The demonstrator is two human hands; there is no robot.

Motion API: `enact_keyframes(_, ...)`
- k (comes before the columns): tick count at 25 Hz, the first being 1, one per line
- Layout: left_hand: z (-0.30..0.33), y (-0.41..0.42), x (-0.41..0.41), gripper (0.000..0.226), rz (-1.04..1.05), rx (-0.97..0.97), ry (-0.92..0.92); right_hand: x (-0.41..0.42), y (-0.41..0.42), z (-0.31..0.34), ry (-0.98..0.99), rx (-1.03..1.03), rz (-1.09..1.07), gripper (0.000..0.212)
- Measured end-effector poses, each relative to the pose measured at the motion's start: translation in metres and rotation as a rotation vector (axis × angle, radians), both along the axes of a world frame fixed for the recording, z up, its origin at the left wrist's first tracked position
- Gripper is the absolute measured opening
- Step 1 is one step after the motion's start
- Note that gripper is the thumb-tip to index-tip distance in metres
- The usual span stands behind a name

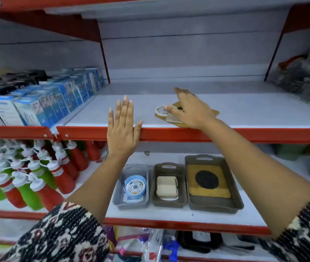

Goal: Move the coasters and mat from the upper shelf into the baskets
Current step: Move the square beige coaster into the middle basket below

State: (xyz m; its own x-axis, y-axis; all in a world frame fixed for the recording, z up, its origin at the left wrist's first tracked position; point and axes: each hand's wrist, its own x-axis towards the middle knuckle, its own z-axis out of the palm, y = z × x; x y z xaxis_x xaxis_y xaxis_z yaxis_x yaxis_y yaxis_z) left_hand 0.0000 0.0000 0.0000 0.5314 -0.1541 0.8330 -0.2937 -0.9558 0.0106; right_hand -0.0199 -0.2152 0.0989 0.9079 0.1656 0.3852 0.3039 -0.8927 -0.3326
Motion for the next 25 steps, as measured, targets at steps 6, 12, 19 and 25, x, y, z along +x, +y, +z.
enact_keyframes(6, -0.024, 0.004, 0.012, 0.061, 0.059, 0.030, -0.015, 0.042, -0.009, 0.010, 0.423, -0.262, -0.052, 0.070)
enact_keyframes(12, -0.036, 0.006, 0.028, 0.059, 0.100, 0.046, -0.220, 0.071, -0.012, 0.014, 0.576, -0.335, 0.009, 0.076)
enact_keyframes(19, -0.041, 0.005, 0.037, 0.059, 0.106, 0.008, -0.324, 0.080, -0.018, 0.013, 0.405, -0.192, -0.040, 0.075)
enact_keyframes(25, -0.040, 0.006, 0.037, 0.058, 0.104, 0.014, -0.316, 0.073, -0.022, 0.025, 0.302, -0.100, -0.042, 0.039)
